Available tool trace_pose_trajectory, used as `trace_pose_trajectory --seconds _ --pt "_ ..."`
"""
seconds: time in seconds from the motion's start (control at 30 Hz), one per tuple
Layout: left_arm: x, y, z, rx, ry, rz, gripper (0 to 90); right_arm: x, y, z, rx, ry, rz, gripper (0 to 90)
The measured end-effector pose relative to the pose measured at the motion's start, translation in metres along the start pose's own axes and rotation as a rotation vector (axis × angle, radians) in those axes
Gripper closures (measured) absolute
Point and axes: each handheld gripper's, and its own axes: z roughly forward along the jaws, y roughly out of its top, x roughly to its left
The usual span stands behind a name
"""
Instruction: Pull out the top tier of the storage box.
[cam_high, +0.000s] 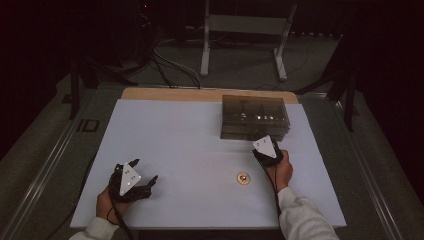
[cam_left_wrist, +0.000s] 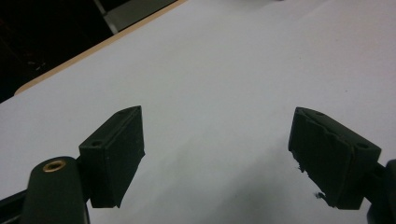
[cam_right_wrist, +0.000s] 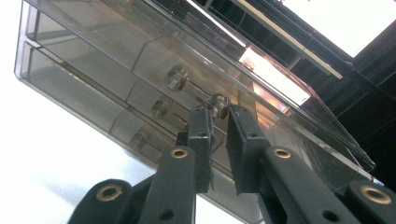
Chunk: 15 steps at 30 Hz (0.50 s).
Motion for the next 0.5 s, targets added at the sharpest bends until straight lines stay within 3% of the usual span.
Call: trace_pose_trajectory --seconds 0.5 --pt "-0.0003 0.0003 -0.0004 0.006 0.010 0.006 19.9 -0.0001 -0.0007 -0.0077 0.003 0.024 0.014 80.1"
